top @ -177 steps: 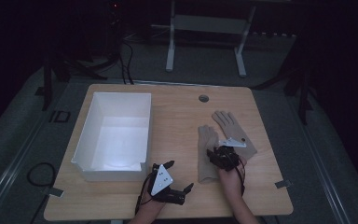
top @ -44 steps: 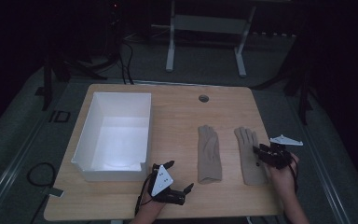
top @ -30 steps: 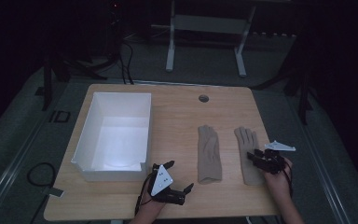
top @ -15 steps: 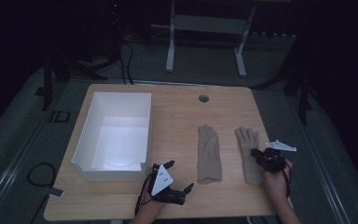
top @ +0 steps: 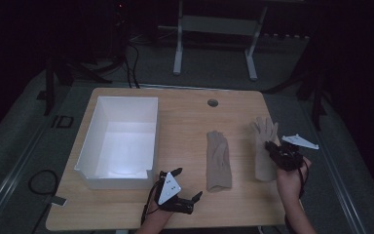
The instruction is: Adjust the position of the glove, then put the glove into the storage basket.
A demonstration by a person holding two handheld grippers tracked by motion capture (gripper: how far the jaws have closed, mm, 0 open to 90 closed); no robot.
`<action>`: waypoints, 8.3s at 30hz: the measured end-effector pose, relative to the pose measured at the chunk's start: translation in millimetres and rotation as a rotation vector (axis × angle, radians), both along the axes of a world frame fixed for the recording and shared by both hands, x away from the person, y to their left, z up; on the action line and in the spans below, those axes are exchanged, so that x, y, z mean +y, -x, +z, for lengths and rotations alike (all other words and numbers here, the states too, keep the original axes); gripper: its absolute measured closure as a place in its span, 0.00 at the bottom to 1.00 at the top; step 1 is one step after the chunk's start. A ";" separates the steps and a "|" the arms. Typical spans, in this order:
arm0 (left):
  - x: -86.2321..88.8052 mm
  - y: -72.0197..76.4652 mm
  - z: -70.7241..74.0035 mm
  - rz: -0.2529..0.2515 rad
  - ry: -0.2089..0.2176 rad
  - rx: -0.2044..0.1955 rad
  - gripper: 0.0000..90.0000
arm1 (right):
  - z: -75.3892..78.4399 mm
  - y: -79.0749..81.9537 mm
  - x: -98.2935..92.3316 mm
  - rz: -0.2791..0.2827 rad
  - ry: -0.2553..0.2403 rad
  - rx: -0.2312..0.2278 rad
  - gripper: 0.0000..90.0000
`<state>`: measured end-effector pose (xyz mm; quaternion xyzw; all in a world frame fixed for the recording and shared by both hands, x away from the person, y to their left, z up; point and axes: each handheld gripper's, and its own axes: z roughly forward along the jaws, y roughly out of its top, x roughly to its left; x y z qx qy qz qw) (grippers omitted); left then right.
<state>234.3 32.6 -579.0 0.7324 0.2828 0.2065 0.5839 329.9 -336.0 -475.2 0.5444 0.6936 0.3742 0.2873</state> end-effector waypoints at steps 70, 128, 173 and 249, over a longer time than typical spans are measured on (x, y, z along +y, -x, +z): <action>-0.7 0.1 0.1 0.002 -0.006 0.001 0.00 | -63.2 -8.8 120.2 0.165 -0.063 0.151 0.54; -71.8 -65.7 7.8 -0.437 -0.423 0.123 0.56 | -70.6 -99.4 84.8 0.319 -0.146 0.274 0.33; -75.1 -78.7 21.2 -0.383 -0.453 0.217 0.91 | -70.2 -94.7 95.6 0.382 -0.151 0.264 0.77; 94.3 -48.5 168.4 -0.113 -0.381 0.199 0.91 | 104.3 -96.5 258.7 0.646 -0.273 0.100 0.76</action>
